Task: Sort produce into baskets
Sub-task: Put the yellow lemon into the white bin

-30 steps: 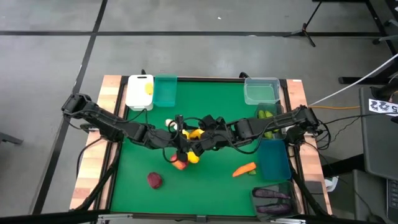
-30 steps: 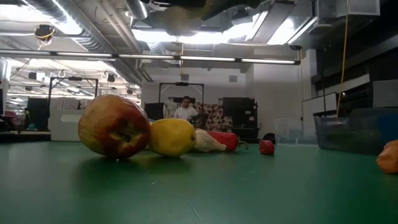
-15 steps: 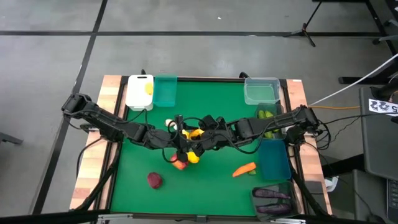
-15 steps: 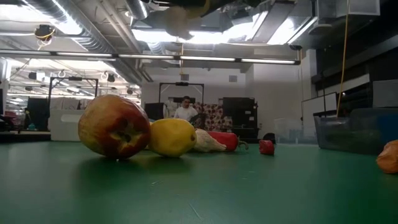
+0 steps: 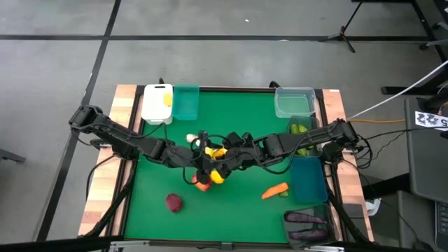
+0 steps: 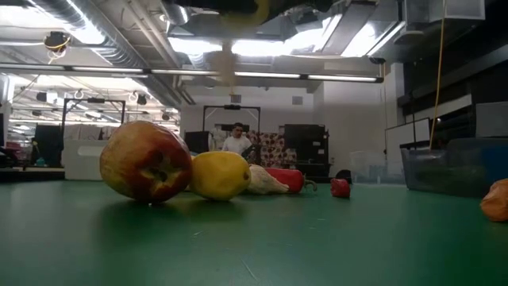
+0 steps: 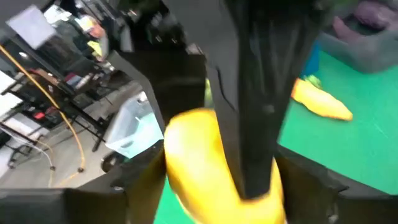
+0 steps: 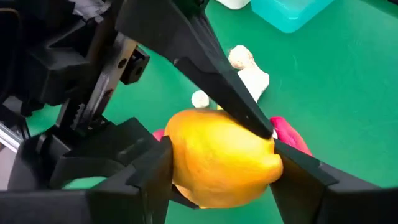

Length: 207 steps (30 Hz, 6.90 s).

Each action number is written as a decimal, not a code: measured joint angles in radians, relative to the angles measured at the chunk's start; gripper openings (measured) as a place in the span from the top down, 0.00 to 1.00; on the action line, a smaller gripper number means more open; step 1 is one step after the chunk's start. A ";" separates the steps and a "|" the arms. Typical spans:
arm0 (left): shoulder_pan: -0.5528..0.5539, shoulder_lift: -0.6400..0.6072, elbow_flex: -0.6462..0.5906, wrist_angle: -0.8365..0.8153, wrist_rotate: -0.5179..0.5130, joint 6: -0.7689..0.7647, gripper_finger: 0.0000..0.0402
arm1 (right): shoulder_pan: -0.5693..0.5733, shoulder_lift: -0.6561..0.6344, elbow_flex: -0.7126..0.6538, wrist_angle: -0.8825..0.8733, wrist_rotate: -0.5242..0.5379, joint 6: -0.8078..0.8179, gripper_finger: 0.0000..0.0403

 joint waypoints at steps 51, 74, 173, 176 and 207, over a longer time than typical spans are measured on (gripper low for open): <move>-0.282 -0.774 -0.249 -0.882 -0.745 -1.065 0.16 | -0.451 0.329 -0.074 1.104 -0.431 -0.307 0.45; -0.281 -0.902 -0.248 -0.880 -0.743 -1.007 0.17 | -0.500 0.796 0.487 1.071 -0.229 -0.329 0.45; -0.218 -0.510 -0.522 0.011 -0.216 -0.858 0.17 | 0.051 -0.681 -1.272 1.254 0.206 -0.685 0.26; -0.218 -0.510 -0.522 0.010 -0.216 -0.859 0.17 | -0.021 -0.569 -1.278 1.389 0.113 -0.649 0.26; -0.219 -0.511 -0.521 -0.123 -0.211 -0.886 0.17 | -0.265 0.237 -0.597 1.191 -0.438 -0.881 0.26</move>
